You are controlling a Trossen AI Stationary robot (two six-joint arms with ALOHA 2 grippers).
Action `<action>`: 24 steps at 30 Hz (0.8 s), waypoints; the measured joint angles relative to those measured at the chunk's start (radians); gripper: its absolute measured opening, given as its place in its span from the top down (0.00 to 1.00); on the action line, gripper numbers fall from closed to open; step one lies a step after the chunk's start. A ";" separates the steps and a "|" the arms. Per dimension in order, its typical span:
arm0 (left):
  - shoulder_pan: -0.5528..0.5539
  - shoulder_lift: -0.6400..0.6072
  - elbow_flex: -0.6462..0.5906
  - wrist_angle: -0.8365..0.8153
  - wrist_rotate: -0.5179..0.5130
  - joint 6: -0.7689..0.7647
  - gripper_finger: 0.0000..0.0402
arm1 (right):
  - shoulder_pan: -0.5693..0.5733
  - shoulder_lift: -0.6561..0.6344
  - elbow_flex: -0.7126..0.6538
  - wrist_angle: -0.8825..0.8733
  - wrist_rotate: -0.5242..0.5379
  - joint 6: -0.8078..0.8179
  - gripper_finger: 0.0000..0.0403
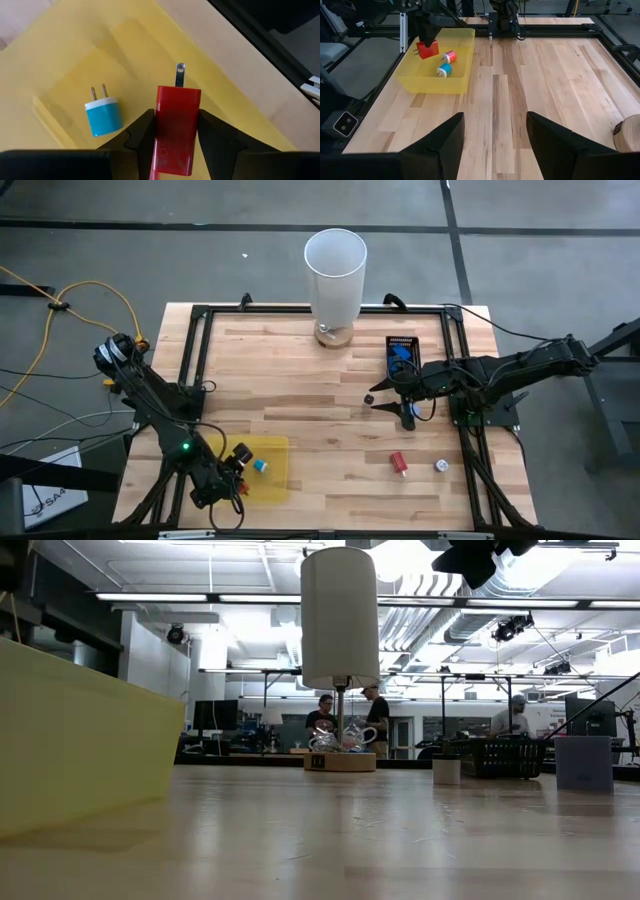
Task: Pick & Place Office items
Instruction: Put the left red charger adapter into the yellow bin
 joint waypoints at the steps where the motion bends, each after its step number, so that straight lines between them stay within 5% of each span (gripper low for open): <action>1: 0.000 0.000 0.000 0.000 0.000 0.000 0.68 | 0.000 0.000 0.000 0.000 0.000 0.000 0.50; 24: 0.000 0.085 0.000 -0.002 -0.013 -0.102 0.68 | 0.000 0.000 0.000 0.000 0.000 0.000 0.50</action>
